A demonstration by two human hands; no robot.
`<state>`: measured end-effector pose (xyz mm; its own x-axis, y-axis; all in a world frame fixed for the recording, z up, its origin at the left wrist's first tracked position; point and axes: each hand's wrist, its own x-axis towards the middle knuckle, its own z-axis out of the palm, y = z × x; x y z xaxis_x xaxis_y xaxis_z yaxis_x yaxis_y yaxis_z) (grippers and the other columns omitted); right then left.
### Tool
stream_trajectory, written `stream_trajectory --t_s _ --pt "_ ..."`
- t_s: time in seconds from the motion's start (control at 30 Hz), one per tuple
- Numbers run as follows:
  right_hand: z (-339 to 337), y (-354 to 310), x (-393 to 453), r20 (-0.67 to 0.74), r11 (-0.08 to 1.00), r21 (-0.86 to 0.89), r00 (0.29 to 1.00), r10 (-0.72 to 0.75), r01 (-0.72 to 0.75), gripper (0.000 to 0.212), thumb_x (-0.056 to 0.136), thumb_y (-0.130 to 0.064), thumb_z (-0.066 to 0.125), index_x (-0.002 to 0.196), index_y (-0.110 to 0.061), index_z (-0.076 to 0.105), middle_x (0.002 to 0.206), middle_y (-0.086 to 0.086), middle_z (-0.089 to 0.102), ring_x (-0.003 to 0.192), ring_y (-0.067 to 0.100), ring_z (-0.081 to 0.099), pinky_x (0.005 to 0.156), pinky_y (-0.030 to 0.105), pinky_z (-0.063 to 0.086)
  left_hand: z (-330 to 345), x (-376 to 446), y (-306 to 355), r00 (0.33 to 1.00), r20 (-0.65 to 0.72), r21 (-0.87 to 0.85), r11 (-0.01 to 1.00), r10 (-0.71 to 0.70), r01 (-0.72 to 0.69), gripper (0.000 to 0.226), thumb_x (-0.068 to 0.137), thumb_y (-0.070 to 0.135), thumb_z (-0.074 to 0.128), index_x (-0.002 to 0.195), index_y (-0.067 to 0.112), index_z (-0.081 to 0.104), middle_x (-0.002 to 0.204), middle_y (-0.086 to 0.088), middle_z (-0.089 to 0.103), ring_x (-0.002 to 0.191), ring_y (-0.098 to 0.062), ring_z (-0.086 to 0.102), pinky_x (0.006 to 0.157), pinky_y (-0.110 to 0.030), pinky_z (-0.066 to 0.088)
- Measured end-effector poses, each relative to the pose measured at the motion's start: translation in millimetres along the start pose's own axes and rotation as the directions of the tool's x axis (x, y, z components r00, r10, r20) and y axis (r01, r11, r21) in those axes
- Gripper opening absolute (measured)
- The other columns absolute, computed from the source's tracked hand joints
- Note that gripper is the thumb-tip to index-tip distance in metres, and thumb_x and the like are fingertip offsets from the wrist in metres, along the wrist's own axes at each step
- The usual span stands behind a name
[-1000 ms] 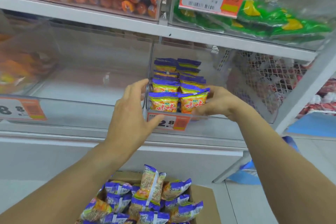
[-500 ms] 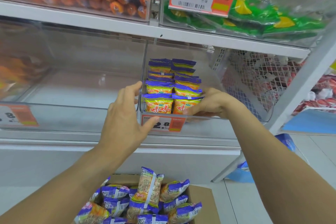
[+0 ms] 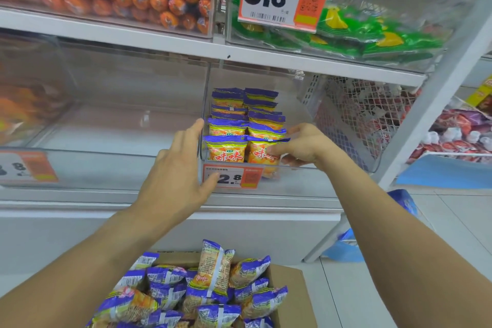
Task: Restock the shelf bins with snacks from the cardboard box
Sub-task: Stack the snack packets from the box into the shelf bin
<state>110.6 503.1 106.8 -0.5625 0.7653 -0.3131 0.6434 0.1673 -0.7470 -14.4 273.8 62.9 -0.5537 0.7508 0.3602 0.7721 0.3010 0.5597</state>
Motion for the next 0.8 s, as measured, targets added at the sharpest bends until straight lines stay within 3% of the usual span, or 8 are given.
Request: stream_trajectory --t_s 0.1,0.2,0.27,0.33,0.4,0.53,0.67,0.8 --pt "-1.5 1.0 2.1 -0.052 0.991 -0.133 0.998 -0.022 0.015 0.059 0.068 -0.033 0.093 0.107 -0.017 0.051 0.102 0.006 0.070 0.078 0.020 0.069 0.060 0.032 0.054 -7.1 -2.9 2.2 0.993 0.117 0.072 0.997 0.008 -0.017 0.099 0.087 0.036 0.072 0.158 0.023 0.005 0.144 -0.003 0.039 0.124 -0.025 0.048 0.099 -0.039 0.043" --pt "-11.1 -4.0 -8.9 -0.240 0.932 -0.355 0.955 -0.172 0.079 0.086 0.063 -0.045 0.093 0.130 -0.012 0.049 0.120 0.005 0.064 0.107 0.027 0.064 0.084 0.035 0.050 -12.9 -10.2 6.4 0.991 -0.055 0.003 0.992 0.125 -0.125 0.073 0.088 0.023 0.069 0.150 0.015 0.032 0.137 -0.004 0.041 0.126 -0.020 0.042 0.103 -0.029 0.038" --pt "-16.6 -15.8 -31.1 -0.369 0.863 -0.452 0.833 -0.413 0.228 0.061 0.075 -0.038 0.085 0.124 -0.011 0.059 0.109 0.006 0.068 0.105 0.025 0.064 0.087 0.028 0.043 -15.3 -16.6 9.0 0.945 -0.225 -0.016 0.969 0.237 -0.247 0.047 0.085 0.014 0.067 0.129 0.012 0.052 0.123 -0.003 0.050 0.112 -0.019 0.051 0.094 -0.030 0.044" --pt "-7.9 -28.7 -67.3 -0.402 0.795 -0.431 0.698 -0.592 0.427 0.026 0.082 -0.028 0.077 0.103 -0.017 0.067 0.086 -0.003 0.069 0.081 0.010 0.065 0.078 0.022 0.044 -15.5 -29.3 10.3 0.966 -0.121 -0.093 0.966 0.229 -0.240 0.029 0.086 0.015 0.067 0.113 0.019 0.057 0.110 0.007 0.054 0.095 -0.011 0.056 0.081 -0.031 0.047" --pt "18.4 -28.0 -103.4 -0.295 0.721 -0.343 0.660 -0.691 0.602 0.008 0.083 -0.022 0.073 0.086 -0.020 0.067 0.070 -0.008 0.065 0.062 0.002 0.058 0.067 0.018 0.047 -7.1 -50.2 -1.5 0.973 0.173 -0.104 0.985 0.153 -0.137 0.022 0.088 0.022 0.067 0.110 0.021 0.060 0.106 0.009 0.057 0.091 -0.009 0.056 0.082 -0.032 0.048" --pt "95.5 23.3 -149.4 0.315 0.681 -0.314 0.749 -0.583 0.661 0.010 0.085 -0.029 0.073 0.083 -0.023 0.065 0.072 -0.009 0.067 0.065 0.005 0.060 0.063 0.020 0.047 21.2 -106.8 -39.2 0.745 0.666 0.049 0.996 0.021 -0.072 0.029 0.089 0.035 0.066 0.114 0.021 0.062 0.109 0.002 0.063 0.098 -0.019 0.060 0.086 -0.032 0.049" --pt "152.2 108.7 -149.9 0.647 0.630 -0.502 0.740 -0.181 0.593 0.031 0.089 -0.042 0.068 0.106 -0.017 0.067 0.100 0.000 0.070 0.093 0.020 0.063 0.081 0.034 0.052 34.9 -148.6 -63.1 0.482 0.871 0.169 0.981 -0.101 -0.100 0.036 0.090 0.044 0.066 0.117 0.021 0.059 0.113 0.001 0.064 0.104 -0.022 0.061 0.087 -0.037 0.051" --pt "181.3 146.3 -151.9 0.678 0.612 -0.554 0.732 -0.060 0.564 0.045 0.087 -0.044 0.070 0.119 -0.015 0.060 0.106 0.006 0.069 0.097 0.027 0.064 0.080 0.039 0.054 42.3 -174.0 -77.3 0.437 0.885 0.235 0.966 -0.164 -0.112 0.033 0.093 0.037 0.063 0.111 0.010 0.067 0.107 -0.008 0.069 0.097 -0.026 0.065 0.084 -0.042 0.054"
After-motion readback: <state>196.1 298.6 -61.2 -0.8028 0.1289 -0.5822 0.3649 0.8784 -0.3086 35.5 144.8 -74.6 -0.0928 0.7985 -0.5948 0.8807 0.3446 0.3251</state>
